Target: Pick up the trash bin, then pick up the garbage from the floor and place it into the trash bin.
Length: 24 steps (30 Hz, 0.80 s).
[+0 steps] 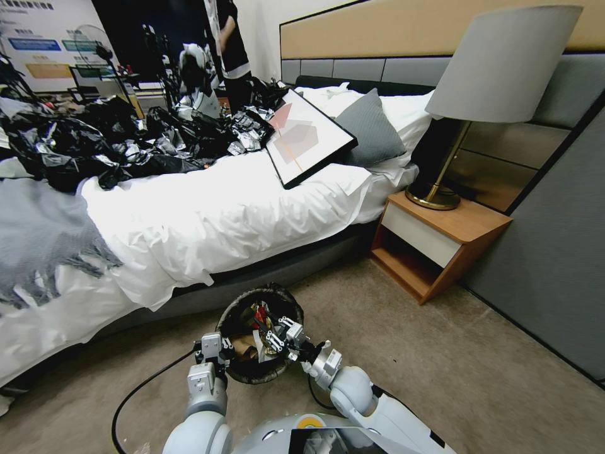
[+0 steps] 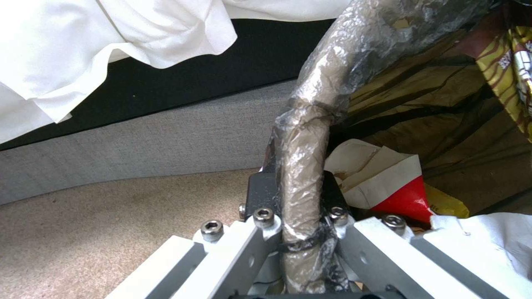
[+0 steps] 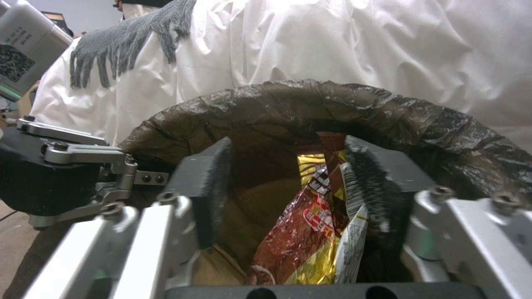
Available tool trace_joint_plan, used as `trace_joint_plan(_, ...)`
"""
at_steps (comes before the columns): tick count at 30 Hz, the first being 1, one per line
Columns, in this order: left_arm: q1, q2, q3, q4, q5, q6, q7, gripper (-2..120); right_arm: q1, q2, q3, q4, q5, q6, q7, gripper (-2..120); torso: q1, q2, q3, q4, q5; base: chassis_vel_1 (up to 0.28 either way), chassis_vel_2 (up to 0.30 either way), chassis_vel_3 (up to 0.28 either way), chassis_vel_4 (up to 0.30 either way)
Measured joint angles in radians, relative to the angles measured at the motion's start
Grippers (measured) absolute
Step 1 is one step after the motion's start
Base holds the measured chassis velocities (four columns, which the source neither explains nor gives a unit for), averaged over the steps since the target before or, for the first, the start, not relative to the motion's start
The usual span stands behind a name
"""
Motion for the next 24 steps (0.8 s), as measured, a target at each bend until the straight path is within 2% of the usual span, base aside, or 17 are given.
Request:
trace_joint_plan(4, 0.002, 0.002, 0.001, -0.005, 0.0, 0.003, 0.0, 0, -0.003, -0.011, 0.003, -0.001, 0.0, 0.0, 0.0, 84, 0.0, 0.0, 0.0, 0.0, 0.0, 0.0, 0.0, 0.0, 0.0)
trace_joint_plan(5, 0.002, 0.002, 0.001, -0.005, 0.0, 0.003, 0.0, 0, -0.003, -0.011, 0.003, -0.001, 0.0, 0.0, 0.0, 84, 0.0, 0.0, 0.0, 0.0, 0.0, 0.0, 0.0, 0.0, 0.0)
trace_joint_plan(8, 0.004, 0.003, 0.003, -0.008, 0.0, 0.007, 0.0, 0, -0.002, -0.009, 0.004, -0.001, -0.001, 0.0, 0.001, 96, 0.0, 0.0, 0.0, 0.0, 0.0, 0.0, 0.0, 0.0, 0.0)
trace_joint_plan(9, 0.004, 0.003, 0.003, -0.008, 0.0, 0.007, 0.0, 0, -0.002, -0.009, 0.004, -0.001, -0.001, 0.0, 0.001, 96, 0.0, 0.0, 0.0, 0.0, 0.0, 0.0, 0.0, 0.0, 0.0)
trace_joint_plan(12, 0.006, 0.005, 0.003, -0.008, 0.0, 0.008, 0.0, 0, -0.001, -0.007, 0.011, 0.008, 0.0, 0.0, 0.001, 107, 0.0, 0.0, 0.0, 0.0, 0.0, 0.0, 0.0, 0.0, 0.0)
trace_joint_plan(17, 0.003, 0.006, -0.001, -0.003, -0.001, 0.008, 0.0, 0, -0.008, -0.001, 0.034, 0.051, -0.006, 0.005, 0.002, 113, 0.0, 0.0, 0.0, 0.0, 0.0, 0.0, 0.0, 0.0, 0.0)
trace_joint_plan(24, -0.003, 0.006, -0.004, 0.006, -0.004, 0.008, 0.0, 0, -0.031, 0.015, 0.078, 0.154, -0.029, 0.017, 0.004, 114, 0.0, 0.0, 0.0, 0.0, 0.0, 0.0, 0.0, 0.0, 0.0)
